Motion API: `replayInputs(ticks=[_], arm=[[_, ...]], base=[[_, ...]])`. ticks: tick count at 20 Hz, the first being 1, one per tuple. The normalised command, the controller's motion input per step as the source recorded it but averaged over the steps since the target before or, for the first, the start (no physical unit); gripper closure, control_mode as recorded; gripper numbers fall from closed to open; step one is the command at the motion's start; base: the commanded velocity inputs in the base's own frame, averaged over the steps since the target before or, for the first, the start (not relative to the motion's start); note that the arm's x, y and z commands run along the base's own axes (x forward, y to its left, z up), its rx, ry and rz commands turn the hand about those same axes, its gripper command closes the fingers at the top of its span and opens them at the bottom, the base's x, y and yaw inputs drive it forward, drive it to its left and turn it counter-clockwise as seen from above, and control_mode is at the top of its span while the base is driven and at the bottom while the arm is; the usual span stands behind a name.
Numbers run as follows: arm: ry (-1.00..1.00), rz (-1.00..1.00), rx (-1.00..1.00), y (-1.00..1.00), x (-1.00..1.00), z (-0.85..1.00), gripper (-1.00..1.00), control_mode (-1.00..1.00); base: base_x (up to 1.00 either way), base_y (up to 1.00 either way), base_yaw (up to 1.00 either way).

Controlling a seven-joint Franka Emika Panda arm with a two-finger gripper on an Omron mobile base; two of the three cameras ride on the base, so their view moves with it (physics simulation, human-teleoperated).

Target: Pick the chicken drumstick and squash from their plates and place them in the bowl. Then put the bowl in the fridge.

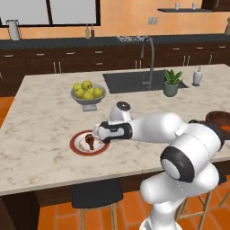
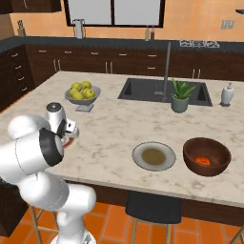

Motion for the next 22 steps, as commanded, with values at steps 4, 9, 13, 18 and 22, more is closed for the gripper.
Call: replayInputs(ticks=[4, 9, 13, 18, 22], arm=[[0.25, 0.01, -0.08, 0.82, 0.61, -0.11, -1.00, -1.00], [0.30, 0.00, -0.04, 0.55, 0.39, -0.25, -1.00, -1.00], [0.10, 0.01, -0.04, 0.37, 0.00, -0.37, -1.00, -1.00], [0.01, 0.00, -0.09, 0.02, 0.08, -0.47, -1.00, -1.00], [0.01, 0.00, -0.09, -0.04, 0.00, -0.47, -1.00, -1.00]], base=[[0.00, 0.00, 0.00], [0.00, 0.00, 0.00], [0.00, 0.00, 0.00], [0.00, 0.00, 0.00], [0.00, 0.00, 0.00]])
